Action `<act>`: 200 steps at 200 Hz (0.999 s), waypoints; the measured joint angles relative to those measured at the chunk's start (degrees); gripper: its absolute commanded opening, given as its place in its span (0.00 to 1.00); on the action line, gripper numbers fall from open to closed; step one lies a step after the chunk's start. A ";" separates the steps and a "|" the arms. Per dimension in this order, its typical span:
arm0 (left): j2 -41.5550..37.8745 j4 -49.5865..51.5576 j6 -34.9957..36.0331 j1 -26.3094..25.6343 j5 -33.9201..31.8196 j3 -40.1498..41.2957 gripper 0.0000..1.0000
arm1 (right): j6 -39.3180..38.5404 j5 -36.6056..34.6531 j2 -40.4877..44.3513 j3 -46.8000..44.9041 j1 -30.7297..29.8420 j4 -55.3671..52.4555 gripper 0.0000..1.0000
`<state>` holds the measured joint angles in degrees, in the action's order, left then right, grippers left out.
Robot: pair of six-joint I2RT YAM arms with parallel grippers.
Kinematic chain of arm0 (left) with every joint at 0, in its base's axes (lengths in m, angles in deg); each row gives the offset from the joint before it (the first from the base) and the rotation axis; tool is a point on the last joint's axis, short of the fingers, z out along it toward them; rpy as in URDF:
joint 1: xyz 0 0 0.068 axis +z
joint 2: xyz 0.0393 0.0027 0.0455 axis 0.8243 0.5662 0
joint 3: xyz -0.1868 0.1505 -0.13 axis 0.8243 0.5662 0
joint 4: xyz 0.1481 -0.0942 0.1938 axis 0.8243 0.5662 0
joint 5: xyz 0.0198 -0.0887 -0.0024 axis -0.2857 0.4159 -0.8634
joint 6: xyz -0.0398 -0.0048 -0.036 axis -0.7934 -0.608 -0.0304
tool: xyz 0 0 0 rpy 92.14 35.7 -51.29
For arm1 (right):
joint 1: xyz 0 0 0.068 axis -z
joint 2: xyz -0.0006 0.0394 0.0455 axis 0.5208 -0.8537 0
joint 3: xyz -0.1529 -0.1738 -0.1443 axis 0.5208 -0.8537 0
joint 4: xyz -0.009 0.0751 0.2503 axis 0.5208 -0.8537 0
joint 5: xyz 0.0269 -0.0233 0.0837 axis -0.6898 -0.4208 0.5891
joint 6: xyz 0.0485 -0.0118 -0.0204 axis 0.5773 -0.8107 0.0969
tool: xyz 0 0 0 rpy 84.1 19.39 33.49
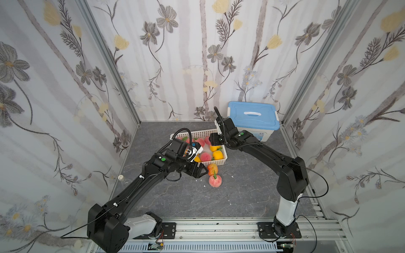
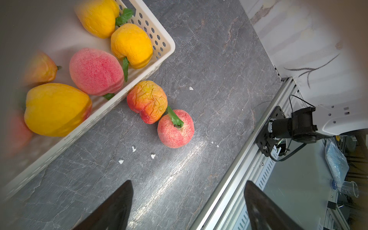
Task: Put the peaches into the basket
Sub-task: Place the peach in the basket.
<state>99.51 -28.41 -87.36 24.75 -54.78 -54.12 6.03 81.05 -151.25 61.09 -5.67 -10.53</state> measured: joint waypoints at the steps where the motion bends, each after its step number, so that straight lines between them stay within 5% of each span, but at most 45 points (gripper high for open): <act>1: 0.00 0.00 0.00 0.00 -0.02 0.00 0.89 | -0.07 -0.04 -0.20 0.24 -0.04 -0.04 0.63; 62: 0.07 0.02 0.00 0.33 -0.22 0.00 0.89 | -0.83 0.42 -9.44 8.74 -0.85 -0.22 0.63; 200: 0.26 0.02 0.00 0.48 -0.24 -0.02 0.88 | 0.28 1.22 -18.36 12.55 -0.74 -0.96 0.69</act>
<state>99.78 -28.39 -87.36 25.23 -55.02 -54.14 6.31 82.27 -169.61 73.63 -6.42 -11.49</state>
